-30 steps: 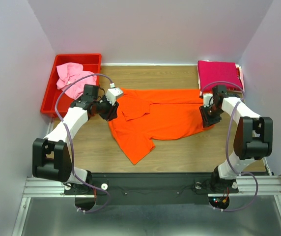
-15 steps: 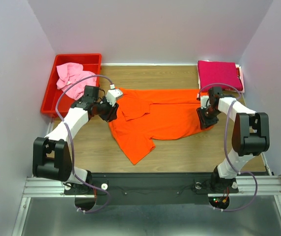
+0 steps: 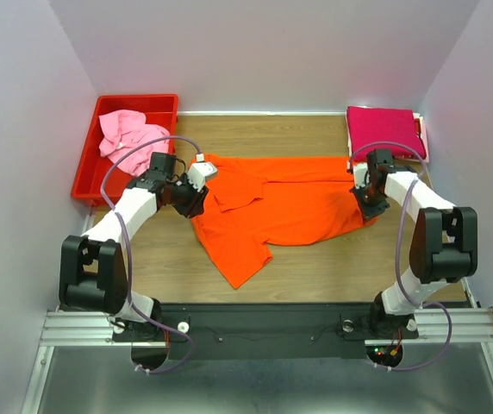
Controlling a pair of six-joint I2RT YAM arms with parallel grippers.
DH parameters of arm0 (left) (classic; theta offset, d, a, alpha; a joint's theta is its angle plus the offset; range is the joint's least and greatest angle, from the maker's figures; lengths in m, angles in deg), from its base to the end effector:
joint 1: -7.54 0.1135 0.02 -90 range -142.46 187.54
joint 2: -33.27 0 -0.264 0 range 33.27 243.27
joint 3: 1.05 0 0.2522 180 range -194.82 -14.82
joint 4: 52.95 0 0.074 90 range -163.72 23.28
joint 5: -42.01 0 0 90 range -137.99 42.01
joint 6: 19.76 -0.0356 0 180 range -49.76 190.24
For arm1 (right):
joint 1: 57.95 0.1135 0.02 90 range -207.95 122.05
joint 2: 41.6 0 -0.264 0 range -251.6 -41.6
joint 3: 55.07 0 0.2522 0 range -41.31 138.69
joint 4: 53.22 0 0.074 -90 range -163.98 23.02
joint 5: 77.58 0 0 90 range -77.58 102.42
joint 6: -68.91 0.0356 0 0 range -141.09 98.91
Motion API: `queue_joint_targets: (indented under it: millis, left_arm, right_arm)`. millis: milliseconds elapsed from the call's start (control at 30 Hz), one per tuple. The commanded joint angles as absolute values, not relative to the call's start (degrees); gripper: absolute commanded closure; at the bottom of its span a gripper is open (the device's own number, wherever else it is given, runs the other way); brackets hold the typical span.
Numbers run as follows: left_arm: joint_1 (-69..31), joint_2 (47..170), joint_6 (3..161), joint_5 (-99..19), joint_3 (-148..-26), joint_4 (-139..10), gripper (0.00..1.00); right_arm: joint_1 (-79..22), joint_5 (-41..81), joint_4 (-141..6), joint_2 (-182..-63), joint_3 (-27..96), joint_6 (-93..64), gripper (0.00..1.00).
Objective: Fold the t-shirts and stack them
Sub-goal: Fold the tshirt
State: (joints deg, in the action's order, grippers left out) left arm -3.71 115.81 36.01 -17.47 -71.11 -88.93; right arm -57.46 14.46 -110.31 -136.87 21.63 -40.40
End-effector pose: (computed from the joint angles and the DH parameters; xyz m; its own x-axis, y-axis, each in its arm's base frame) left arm 0.2921 -0.0765 0.2424 -0.3266 0.5590 -0.7621 0.8250 0.5621 0.0588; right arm 0.3104 0.0039 0.1899 -0.9086 -0.3383 -0.2451 -0.3368 0.9403 -0.0494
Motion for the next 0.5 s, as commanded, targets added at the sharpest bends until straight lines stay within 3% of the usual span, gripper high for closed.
queue_joint_targets:
  millis: [0,267,467]
  left_arm:
    - [-3.9,116.0,33.7,-17.7,-70.2,-90.9,0.59]
    - [-3.9,114.5,25.7,-17.7,-67.8,-95.3,0.58]
    - [-6.0,112.4,18.3,-16.3,-64.7,-100.8,0.57]
  right_arm:
    - [-57.0,9.9,-112.2,-132.7,23.8,-45.4,0.99]
    - [-57.1,7.3,-119.9,-131.0,26.2,-61.9,0.99]
    - [-57.2,1.3,-119.8,-127.0,20.1,-79.4,0.99]
